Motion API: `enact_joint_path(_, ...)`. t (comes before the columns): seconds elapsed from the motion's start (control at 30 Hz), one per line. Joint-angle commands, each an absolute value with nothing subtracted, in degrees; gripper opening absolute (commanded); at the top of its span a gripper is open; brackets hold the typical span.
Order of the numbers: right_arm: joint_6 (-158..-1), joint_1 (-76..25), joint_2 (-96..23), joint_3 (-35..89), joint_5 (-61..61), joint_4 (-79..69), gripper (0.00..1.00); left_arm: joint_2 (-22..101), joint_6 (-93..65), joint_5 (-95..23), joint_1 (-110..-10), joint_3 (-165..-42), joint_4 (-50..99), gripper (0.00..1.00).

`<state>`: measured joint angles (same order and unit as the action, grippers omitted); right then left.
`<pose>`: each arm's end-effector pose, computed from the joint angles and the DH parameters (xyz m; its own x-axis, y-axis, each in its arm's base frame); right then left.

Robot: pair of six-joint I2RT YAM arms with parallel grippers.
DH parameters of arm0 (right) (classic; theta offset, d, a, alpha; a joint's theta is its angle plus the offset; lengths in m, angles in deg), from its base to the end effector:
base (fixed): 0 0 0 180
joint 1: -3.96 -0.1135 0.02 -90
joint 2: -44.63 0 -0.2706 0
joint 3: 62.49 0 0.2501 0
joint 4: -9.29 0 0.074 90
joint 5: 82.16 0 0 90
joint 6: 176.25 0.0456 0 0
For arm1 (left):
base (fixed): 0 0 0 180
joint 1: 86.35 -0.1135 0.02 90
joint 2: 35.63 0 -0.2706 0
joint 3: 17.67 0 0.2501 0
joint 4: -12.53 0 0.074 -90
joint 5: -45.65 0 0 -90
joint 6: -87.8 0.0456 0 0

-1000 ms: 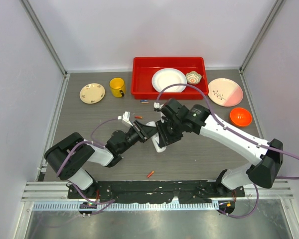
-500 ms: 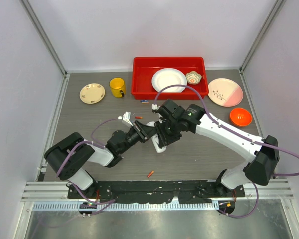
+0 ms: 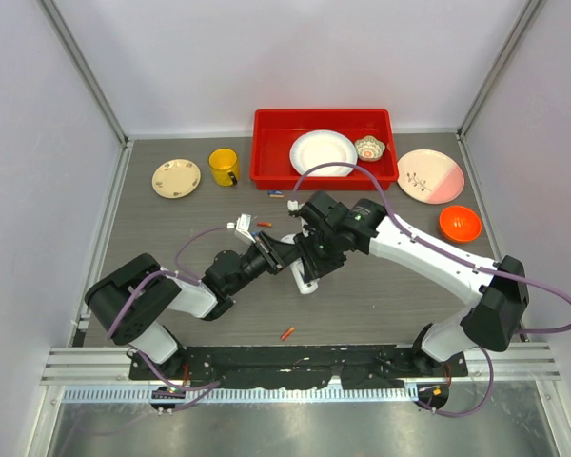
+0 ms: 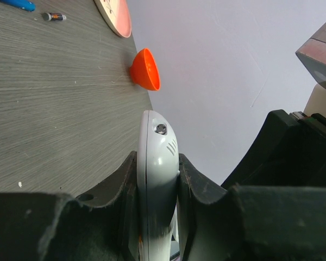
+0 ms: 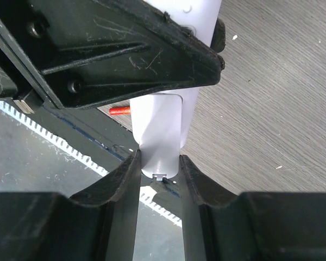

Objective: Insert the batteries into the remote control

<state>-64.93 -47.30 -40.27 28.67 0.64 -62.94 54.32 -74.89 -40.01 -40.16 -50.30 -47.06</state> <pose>0.1790 0.2322 0.3014 -0.8254 -0.4524 -0.3377 -0.5428 0.8003 0.2547 0.1873 -0.2002 0.1783 -0.7288 -0.6154 -0.3002 0.2559 0.1619 -0.9531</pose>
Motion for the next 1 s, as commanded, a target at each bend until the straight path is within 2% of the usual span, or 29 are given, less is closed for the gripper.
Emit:
enact_joint_path(0.0,-65.86,-47.63,-40.53,30.32,2.3,-62.42,0.01,52.61,-73.48,-39.34,-39.59,-50.89,-62.18,0.0)
enact_joint_path(0.97,-65.07,-47.19,-41.41,29.71,3.18,-59.87,0.01,52.43,-74.27,-38.02,-36.61,-53.09,-62.18,0.0)
